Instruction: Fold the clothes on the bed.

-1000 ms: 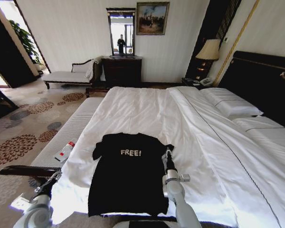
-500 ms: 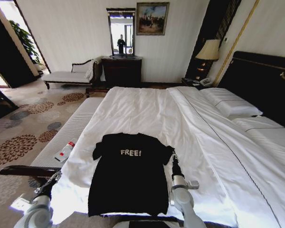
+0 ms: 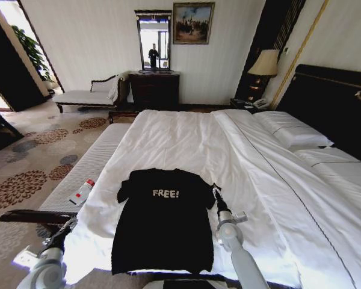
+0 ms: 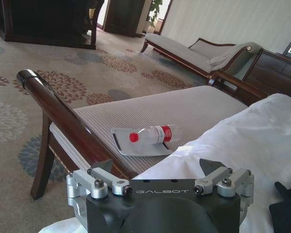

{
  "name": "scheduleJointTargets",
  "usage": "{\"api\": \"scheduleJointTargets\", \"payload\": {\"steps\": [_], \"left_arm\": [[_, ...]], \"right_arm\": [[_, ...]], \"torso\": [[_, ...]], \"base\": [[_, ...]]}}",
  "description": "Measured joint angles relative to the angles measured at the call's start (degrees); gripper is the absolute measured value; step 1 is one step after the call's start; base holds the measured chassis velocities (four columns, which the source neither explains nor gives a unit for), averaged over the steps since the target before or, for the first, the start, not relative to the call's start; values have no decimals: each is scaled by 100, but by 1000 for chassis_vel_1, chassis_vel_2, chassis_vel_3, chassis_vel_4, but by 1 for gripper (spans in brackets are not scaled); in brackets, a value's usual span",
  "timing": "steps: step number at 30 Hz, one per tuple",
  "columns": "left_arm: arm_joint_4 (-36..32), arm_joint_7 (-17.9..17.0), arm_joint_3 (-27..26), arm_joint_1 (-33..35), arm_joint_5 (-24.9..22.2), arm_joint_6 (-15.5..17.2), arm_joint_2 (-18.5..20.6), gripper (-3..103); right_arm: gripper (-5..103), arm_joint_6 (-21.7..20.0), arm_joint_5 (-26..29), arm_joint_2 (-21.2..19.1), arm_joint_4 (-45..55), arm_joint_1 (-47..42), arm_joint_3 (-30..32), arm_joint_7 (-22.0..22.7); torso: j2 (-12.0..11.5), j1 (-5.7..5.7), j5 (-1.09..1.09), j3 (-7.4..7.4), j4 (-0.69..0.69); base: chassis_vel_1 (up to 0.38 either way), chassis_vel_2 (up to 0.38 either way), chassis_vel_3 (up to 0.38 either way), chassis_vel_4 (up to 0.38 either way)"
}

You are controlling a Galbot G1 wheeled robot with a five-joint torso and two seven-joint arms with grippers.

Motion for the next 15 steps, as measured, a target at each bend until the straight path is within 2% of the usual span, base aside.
{"api": "scheduleJointTargets", "payload": {"steps": [3,6,9,12,13,14,15], "left_arm": [[-16,55,33,8,47,-2,-11,100],[-69,250,103,48,129,-18,-17,100],[-347,902,348,137,-71,-52,-17,100],[-439,989,479,69,-229,-8,-12,100],[-444,942,602,-86,-255,37,2,100],[-354,743,762,-350,-184,85,53,100],[-354,743,762,-350,-184,85,53,100]], "right_arm": [[100,-2,-110,-10,239,-144,-5,-73],[100,46,-368,15,538,-377,-14,-143],[100,190,-580,83,929,-683,12,-174],[100,220,-592,96,1017,-758,24,-172],[100,229,-592,102,1052,-803,31,-168],[100,235,-584,114,1063,-841,42,-149],[100,235,-584,114,1063,-841,42,-149]], "torso": [[0,0,-1,0,1],[0,0,0,0,-1],[1,-1,0,0,1],[1,-1,1,-1,1],[1,-1,0,-1,1],[1,-1,0,-1,0],[1,-1,0,-1,0]], "base": [[0,0,0,0],[0,0,0,0],[0,0,0,0],[0,0,0,0],[0,0,0,0],[0,0,0,0],[0,0,0,0]]}}
